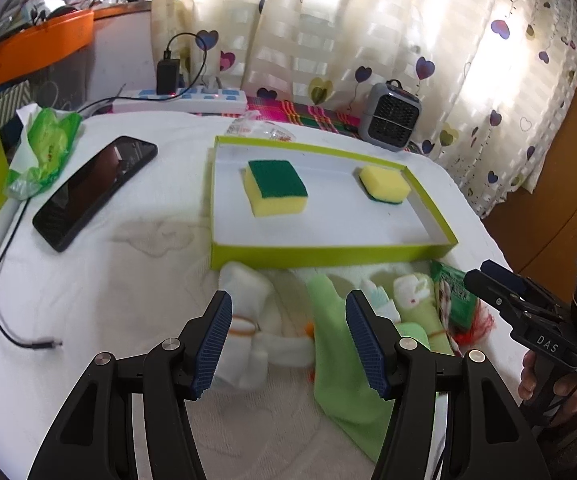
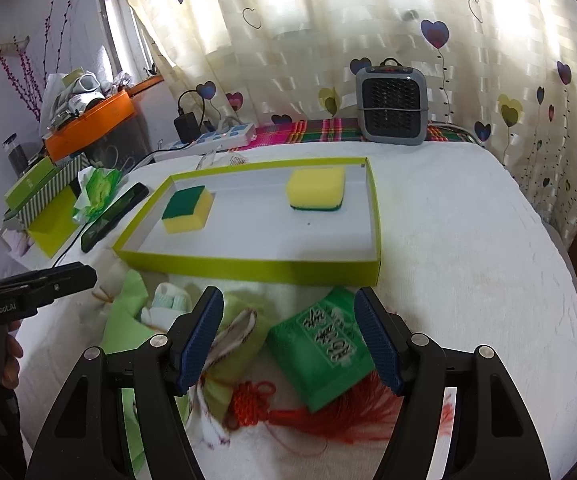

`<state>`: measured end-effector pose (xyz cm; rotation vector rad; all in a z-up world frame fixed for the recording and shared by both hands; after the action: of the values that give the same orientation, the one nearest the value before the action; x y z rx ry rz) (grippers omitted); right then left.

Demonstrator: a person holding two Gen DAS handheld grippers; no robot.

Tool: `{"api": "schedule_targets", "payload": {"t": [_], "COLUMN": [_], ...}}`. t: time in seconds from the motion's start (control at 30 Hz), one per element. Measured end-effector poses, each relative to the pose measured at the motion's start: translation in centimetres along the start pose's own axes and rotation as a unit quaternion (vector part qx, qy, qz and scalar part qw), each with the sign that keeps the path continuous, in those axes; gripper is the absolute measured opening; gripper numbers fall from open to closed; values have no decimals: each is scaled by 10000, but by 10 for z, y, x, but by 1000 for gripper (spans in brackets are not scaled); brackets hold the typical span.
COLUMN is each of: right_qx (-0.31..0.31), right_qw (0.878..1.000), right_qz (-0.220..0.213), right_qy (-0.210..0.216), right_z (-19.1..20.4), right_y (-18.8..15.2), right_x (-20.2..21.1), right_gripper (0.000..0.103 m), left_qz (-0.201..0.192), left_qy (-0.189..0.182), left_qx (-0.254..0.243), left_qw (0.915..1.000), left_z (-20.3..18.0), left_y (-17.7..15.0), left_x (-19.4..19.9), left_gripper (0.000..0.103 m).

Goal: Organize soft objects
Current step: 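Move both open tools back toward the soft items on the table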

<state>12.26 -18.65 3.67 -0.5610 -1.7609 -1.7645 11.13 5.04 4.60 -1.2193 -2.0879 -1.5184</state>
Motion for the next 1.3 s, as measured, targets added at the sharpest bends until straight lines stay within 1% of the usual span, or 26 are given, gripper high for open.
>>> {"api": "schedule_targets", "payload": {"t": [0.2, 0.37, 0.47, 0.73, 0.97, 1.1, 1.3], "right_qx": [-92, -44, -59, -69, -48, -74, -68], "right_qw": [9999, 10000, 9999, 9999, 9999, 9999, 9999], "right_qz": [-47, -84, -76, -35, -63, -32, -2], "right_qy": [54, 21, 79, 130, 86, 94, 86], "right_z": [-1, 1, 3, 5, 4, 2, 1], "right_y": [-11, -18, -23, -35, -40, -43, -44], "right_x": [10, 16, 19, 25, 30, 30, 30], "right_gripper": [69, 69, 69, 69, 69, 69, 69], "left_qz": [135, 167, 201, 381, 499, 556, 634], "left_qy": [-154, -239, -310, -563, -495, -275, -238], "left_qx": [-44, -56, -60, -98, -140, -223, -120], "left_qw": [9998, 9996, 9993, 9976, 9974, 9978, 9976], "left_z": [-11, -17, -21, -36, -42, -45, -40], "left_y": [-18, -27, -31, -42, -49, -53, -56], "left_x": [-1, 2, 1, -9, -17, -21, -27], "left_gripper": [59, 59, 59, 59, 59, 59, 59]}}
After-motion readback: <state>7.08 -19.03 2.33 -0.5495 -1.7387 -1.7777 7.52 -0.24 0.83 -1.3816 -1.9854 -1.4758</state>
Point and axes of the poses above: each gripper's, at about its wrist camera, not at the fingertips, and x roughly against the way its jaws point, z to its left, y to its top, the point moved 2 cm from there along -x, roughly the way its jaws point, and after that the axes turned 13 degrees about -y, right-handed, at the moved point
